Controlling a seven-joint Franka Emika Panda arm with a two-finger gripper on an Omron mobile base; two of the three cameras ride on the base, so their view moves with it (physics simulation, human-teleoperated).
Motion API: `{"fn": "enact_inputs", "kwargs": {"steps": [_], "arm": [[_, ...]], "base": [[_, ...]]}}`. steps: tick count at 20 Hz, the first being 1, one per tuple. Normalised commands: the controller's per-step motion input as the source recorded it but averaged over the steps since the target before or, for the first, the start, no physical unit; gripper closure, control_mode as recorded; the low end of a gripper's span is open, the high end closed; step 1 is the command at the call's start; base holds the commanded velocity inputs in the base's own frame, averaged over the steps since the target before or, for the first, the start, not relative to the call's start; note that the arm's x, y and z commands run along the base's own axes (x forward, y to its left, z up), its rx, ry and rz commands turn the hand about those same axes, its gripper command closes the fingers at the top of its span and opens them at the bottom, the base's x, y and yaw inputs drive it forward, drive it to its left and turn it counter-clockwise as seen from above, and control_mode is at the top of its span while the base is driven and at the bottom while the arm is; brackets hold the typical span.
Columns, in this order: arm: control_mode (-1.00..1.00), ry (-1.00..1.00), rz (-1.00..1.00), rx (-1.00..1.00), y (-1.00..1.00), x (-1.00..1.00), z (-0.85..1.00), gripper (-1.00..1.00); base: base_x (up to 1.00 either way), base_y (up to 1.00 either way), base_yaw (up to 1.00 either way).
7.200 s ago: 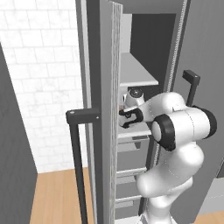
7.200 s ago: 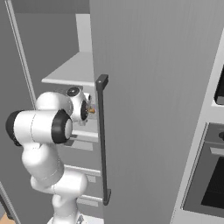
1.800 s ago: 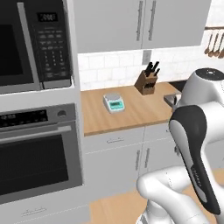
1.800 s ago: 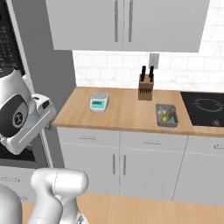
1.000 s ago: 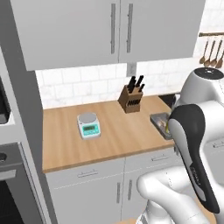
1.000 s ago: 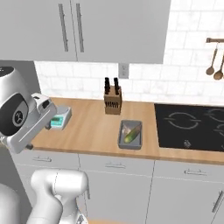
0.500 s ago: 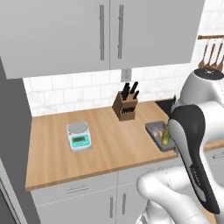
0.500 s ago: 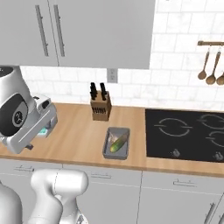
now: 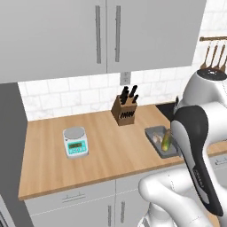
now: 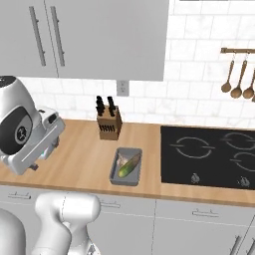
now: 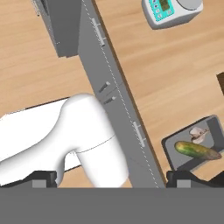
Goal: Take the meat container that has the chicken drumstick and place it on the second highest rack of the freezer. Then take the vegetable container that has the garlic and cucumber and place it on the highest rack of the freezer.
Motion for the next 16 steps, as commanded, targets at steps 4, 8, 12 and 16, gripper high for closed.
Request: {"fn": "enact_inputs", "kwargs": {"steps": [4, 8, 12, 16], "arm": [[-1.00, 0.00, 0.00, 0.00, -0.18, 0.09, -0.02, -1.00], [-1.00, 0.00, 0.07, 0.03, -0.79, 0.27, -0.03, -1.00], [-1.00, 0.00, 0.17, 0.08, -1.00, 0.28, -0.09, -1.00], [-1.00, 0.01, 0.34, 0.04, -0.84, 0.36, -0.45, -1.00]], "base": [[0.00, -0.02, 0.00], [0.00, 0.00, 0.00], [0.00, 0.00, 0.00], [0.00, 0.00, 0.00]]}}
